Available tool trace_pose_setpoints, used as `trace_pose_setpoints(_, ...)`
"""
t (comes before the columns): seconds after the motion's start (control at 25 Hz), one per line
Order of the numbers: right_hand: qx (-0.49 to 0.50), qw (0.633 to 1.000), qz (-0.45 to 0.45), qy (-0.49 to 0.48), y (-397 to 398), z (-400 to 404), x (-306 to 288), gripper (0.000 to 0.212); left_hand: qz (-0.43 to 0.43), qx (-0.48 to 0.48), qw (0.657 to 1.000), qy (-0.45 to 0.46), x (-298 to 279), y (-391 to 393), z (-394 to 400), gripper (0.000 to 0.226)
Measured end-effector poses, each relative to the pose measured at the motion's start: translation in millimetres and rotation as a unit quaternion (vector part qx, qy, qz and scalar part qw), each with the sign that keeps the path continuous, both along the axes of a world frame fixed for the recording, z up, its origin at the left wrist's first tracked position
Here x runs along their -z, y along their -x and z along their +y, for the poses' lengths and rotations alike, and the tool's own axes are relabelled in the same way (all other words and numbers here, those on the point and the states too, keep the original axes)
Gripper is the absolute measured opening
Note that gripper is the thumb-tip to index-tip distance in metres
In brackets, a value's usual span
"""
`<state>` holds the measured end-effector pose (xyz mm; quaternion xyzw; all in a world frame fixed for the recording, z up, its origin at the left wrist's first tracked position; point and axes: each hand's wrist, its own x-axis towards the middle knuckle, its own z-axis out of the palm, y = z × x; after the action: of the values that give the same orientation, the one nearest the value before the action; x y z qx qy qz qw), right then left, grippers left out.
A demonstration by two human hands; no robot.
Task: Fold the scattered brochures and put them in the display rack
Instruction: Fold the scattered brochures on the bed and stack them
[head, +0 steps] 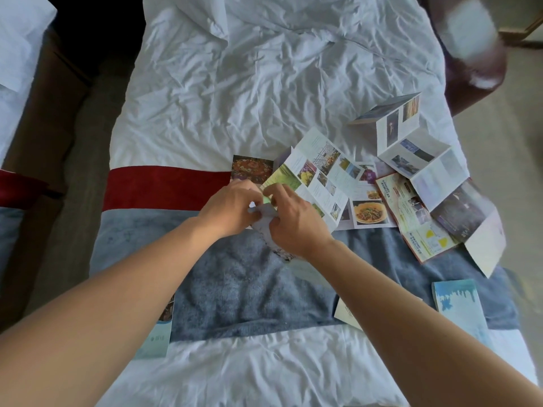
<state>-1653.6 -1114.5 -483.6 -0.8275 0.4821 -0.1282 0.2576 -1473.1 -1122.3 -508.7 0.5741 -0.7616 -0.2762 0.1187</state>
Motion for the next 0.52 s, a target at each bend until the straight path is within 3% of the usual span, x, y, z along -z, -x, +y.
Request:
trace_pose_setpoints(0.08,0.045,0.996,0.071,-0.001,15,0,7,0.053,0.015,-0.012,0.999,-0.045,5,-2,4,0.013)
trace_pose_setpoints(0.16,0.065,0.99,0.121,-0.019,27,2,16,0.044,0.008,-0.019,0.997,-0.079,10,-5,7,0.015)
trace_pose_setpoints(0.28,0.046,0.994,0.091,-0.038,29,10,22,0.01,0.02,-0.053,0.993,-0.101,13,-10,11,0.014)
trace_pose_setpoints(0.52,0.044,0.997,0.068,-0.019,22,14,28,0.009,0.062,-0.124,0.985,-0.099,10,-11,20,0.026)
